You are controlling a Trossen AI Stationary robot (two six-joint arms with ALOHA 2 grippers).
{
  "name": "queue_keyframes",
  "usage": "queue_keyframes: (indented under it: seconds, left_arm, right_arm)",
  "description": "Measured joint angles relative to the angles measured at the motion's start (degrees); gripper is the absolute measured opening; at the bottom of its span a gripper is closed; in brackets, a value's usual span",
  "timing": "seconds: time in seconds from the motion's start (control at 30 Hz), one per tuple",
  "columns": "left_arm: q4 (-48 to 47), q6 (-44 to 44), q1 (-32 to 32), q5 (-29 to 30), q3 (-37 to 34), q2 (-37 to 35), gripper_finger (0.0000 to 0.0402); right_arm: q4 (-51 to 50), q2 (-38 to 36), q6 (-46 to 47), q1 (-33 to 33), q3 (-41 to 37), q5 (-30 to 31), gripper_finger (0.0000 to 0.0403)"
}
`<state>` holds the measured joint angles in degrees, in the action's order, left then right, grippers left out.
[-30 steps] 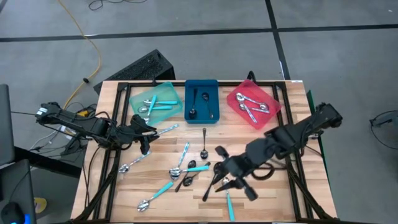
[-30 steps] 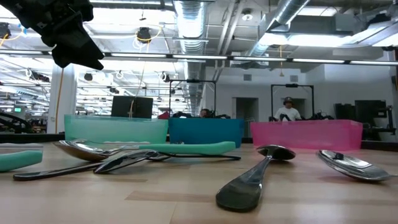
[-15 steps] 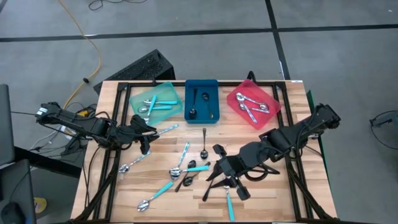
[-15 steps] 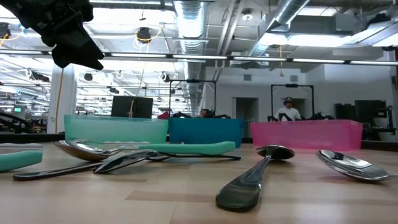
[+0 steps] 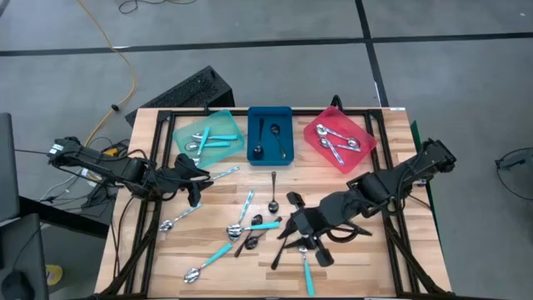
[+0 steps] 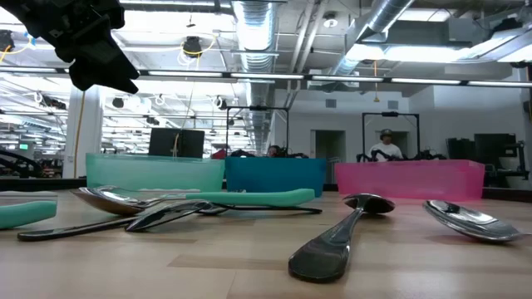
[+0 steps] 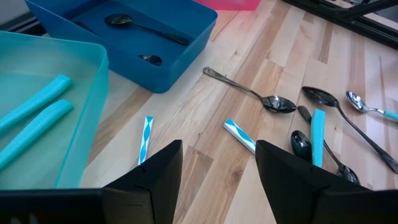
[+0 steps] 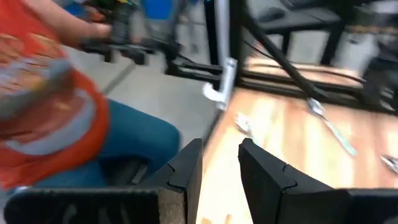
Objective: Sort silverware by color (type)
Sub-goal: Put the black spoon into the blue bin
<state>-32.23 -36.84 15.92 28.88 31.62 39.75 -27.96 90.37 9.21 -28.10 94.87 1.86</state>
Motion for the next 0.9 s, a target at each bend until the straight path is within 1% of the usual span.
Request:
queue_keyframes:
  seconds: [0.17, 0.2, 0.33, 0.4, 0.43, 0.5, 0.57, 0.63, 0.7, 0.8, 0.9]
  left_arm:
    - [0.0, 0.0, 0.0, -0.1, 0.0, 0.0, 0.0187]
    - [-0.1, 0.0, 0.0, -0.2, 0.0, 0.0, 0.0187]
    - [-0.3, 0.1, 0.0, -1.4, 0.0, 0.0, 0.0187]
    - [-0.3, 0.0, 0.0, -1.7, 0.0, 0.0, 0.0187]
    - [-0.4, 0.0, 0.0, -1.7, 0.0, 0.0, 0.0187]
    - [-0.4, 0.0, 0.0, -1.7, 0.0, 0.0, 0.0187]
    - [-0.4, 0.2, 0.0, -1.7, 0.0, 0.0, 0.0187]
    - [-0.4, 0.2, 0.0, -1.7, 0.0, 0.0, 0.0187]
    - [-0.4, 0.3, 0.0, -1.6, 0.0, 0.0, 0.0187]
    - [-0.4, 0.4, 0.0, -1.6, 0.0, 0.0, 0.0187]
    - [-0.4, 1.6, 0.0, -1.4, 0.0, 0.0, 0.0187]
  right_arm:
    - [-9.4, 1.5, 7.0, 0.2, 0.0, 11.7, 0.0129]
    - [-12.0, 2.2, 8.9, 0.2, 0.0, 13.0, 0.0131]
    - [-20.1, 5.8, 20.2, 0.5, 0.0, 13.2, 0.0145]
    - [-24.2, 8.0, 27.1, 0.5, 0.0, 12.1, 0.0157]
    - [-26.7, 9.2, 29.9, 0.4, 0.0, 10.5, 0.0164]
    - [-31.1, 11.8, 34.4, 0.4, 0.0, 4.9, 0.0179]
    - [-34.1, 14.0, 37.7, 0.1, 0.0, -0.4, 0.0194]
    - [-35.7, 16.6, 40.2, -0.2, 0.0, -4.4, 0.0208]
    - [-36.3, 18.9, 41.9, -0.3, 0.0, -6.1, 0.0221]
    - [-35.3, 22.3, 42.2, -0.4, 0.0, -6.6, 0.0232]
    - [-34.0, 25.1, 33.9, -0.1, 0.0, -5.8, 0.0234]
